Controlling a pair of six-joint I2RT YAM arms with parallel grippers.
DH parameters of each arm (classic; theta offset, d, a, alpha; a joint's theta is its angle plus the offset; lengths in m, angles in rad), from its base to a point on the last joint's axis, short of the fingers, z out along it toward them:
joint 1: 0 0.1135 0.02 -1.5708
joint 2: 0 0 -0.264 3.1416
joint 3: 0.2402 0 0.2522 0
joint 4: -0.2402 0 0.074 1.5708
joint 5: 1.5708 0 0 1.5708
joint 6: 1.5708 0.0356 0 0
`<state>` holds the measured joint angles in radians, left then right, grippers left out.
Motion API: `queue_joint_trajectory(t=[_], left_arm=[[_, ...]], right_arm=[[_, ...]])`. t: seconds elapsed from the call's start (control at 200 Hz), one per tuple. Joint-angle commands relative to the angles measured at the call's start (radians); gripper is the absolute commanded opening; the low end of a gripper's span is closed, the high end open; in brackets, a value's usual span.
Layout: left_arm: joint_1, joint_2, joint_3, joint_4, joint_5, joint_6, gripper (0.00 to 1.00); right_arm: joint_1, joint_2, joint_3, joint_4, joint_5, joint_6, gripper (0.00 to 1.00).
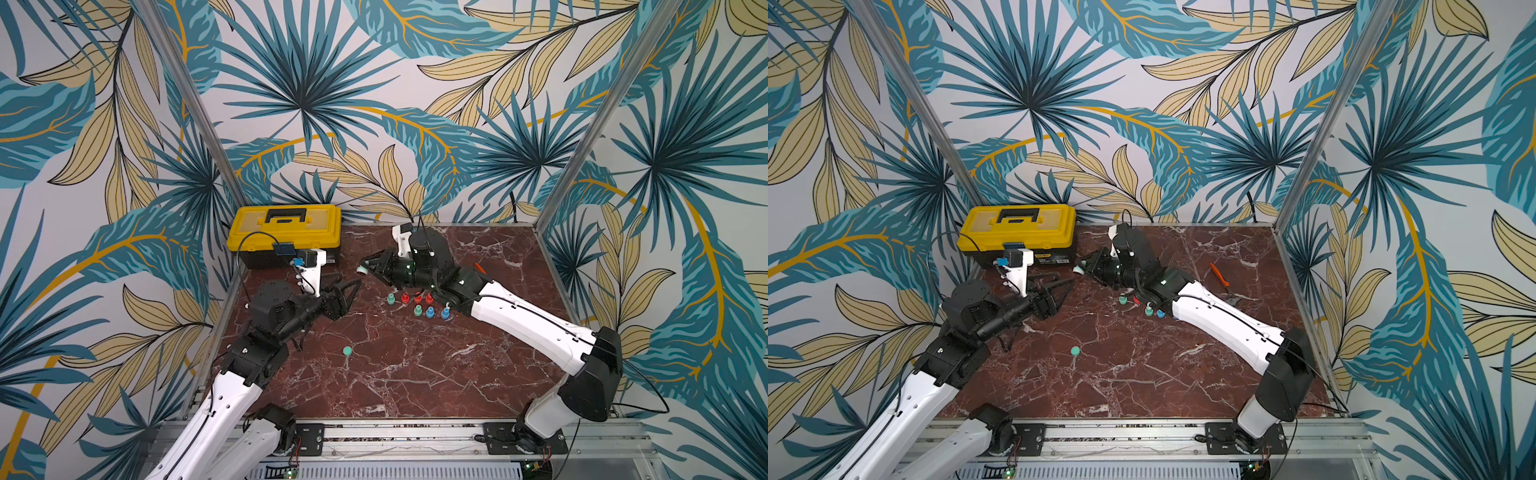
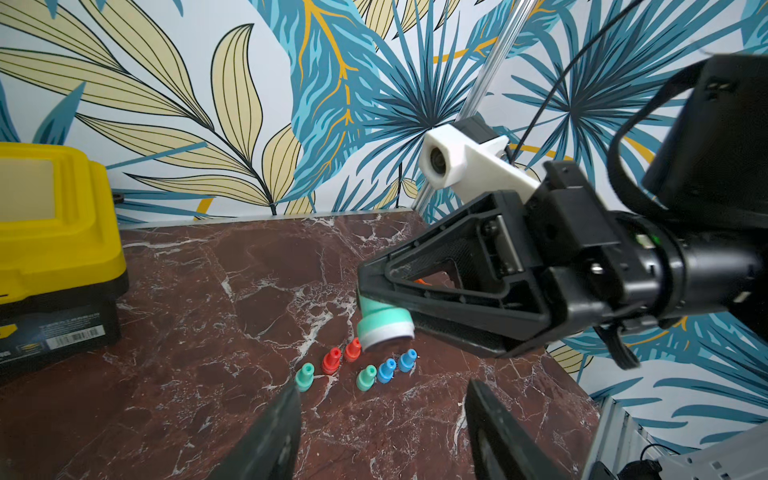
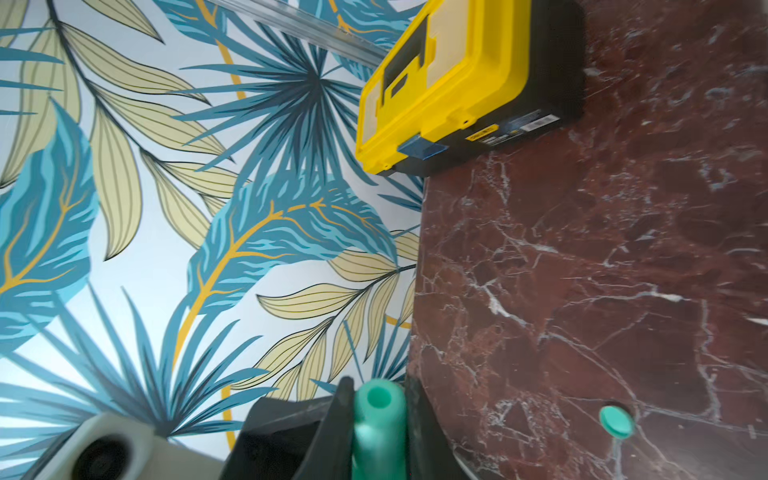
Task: Close the stamp cap
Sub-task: Pick up the stamp from the center of the board.
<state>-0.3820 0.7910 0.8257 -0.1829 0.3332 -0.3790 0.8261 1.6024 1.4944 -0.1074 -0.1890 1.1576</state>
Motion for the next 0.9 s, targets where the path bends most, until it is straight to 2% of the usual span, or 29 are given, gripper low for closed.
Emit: queue_joint_trajectory(t=[0.0, 0.19, 0.446, 0.896], left_arm=[[-0.013, 0.03, 0.05, 0.034, -0.024, -0.003, 0.64], [-0.035, 0.069, 0.089, 0.045, -0.036, 0.001, 0.63], [-0.04, 0.117, 0.122, 0.055, -0.038, 0.001, 0.57], [-0.041, 0.146, 0.122, 0.06, -0.052, 0.014, 0.3]], right_arm=[[0.011, -0.031, -0.021, 0.089, -0.021, 0.05, 0.06], [0.017, -0.034, -0.026, 0.095, -0.03, 0.051, 0.05], [0.022, -0.03, -0.045, 0.126, -0.053, 0.069, 0.05], [0.021, -0.062, -0.079, 0.176, -0.097, 0.056, 0.02]])
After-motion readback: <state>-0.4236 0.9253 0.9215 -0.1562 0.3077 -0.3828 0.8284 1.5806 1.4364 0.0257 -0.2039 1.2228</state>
